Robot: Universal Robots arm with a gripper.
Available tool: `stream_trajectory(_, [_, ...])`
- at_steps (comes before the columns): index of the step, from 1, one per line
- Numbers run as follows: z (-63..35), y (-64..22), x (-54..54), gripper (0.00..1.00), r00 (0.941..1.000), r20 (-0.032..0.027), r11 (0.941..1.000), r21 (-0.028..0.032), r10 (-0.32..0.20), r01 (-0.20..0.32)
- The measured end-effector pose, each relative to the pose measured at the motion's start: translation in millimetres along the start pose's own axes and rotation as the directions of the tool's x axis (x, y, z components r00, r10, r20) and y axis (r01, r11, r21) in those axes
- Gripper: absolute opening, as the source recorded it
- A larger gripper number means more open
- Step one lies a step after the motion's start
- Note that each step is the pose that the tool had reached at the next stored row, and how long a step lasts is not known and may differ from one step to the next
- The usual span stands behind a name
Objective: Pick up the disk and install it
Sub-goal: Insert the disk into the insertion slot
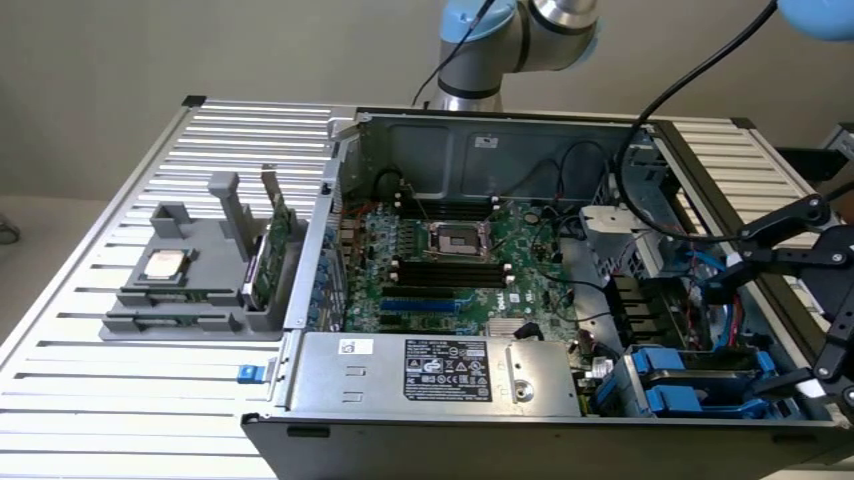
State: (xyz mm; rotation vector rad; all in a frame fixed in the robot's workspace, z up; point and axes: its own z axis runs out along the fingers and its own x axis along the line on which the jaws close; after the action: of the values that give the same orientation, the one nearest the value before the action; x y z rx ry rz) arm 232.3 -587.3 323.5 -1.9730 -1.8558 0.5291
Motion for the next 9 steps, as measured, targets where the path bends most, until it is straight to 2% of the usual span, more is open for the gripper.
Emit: stream_trajectory(9, [-6.5, -9.3, -0.4, 0.99, 1.0, 0.0002, 1.0, 0.0003, 0.0, 0.0])
